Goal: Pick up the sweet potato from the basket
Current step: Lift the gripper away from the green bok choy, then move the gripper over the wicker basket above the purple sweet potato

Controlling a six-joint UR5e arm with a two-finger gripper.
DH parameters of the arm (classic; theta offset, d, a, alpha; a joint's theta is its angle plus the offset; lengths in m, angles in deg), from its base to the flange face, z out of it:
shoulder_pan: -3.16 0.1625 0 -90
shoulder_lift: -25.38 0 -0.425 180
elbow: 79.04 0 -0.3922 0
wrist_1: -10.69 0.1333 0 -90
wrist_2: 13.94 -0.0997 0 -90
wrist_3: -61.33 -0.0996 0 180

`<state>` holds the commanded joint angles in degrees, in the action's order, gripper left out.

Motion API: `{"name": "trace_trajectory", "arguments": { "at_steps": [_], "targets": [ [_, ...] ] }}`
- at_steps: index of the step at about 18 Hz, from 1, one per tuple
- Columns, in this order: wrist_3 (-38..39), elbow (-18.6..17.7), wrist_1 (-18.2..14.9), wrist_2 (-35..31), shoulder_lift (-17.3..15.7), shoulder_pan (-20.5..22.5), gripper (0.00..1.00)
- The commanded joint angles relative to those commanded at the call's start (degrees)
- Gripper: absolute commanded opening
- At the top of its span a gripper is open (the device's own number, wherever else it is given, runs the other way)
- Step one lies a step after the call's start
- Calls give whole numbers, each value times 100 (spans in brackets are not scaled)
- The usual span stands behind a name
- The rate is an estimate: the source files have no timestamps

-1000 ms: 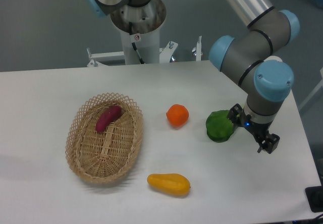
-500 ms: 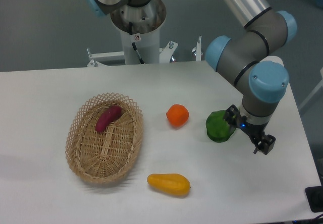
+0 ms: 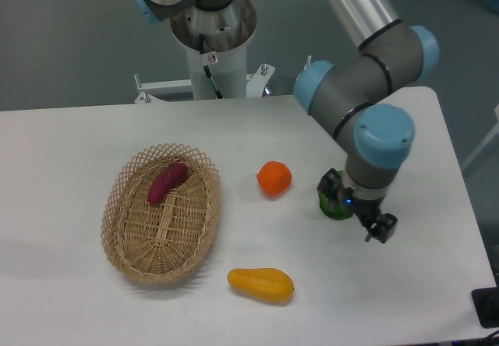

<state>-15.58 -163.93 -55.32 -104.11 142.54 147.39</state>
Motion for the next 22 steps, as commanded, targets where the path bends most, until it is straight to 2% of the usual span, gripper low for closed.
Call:
{"name": "trace_trajectory", "arguments": {
  "at_steps": [2, 6, 8, 11, 13, 16, 22],
  "targets": [
    [9, -202, 0, 0, -141, -175, 100],
    [0, -940, 17, 0, -597, -492, 100],
    [26, -1143, 9, 35, -782, -659, 100],
    [901, -1319, 0, 490, -967, -896, 100],
    [1588, -1363, 17, 676, -976, -1159, 100],
    [2082, -1468, 26, 677, -968, -1555, 100],
    [2478, -1776, 44, 624, -968, -2039, 100]
  ]
}}
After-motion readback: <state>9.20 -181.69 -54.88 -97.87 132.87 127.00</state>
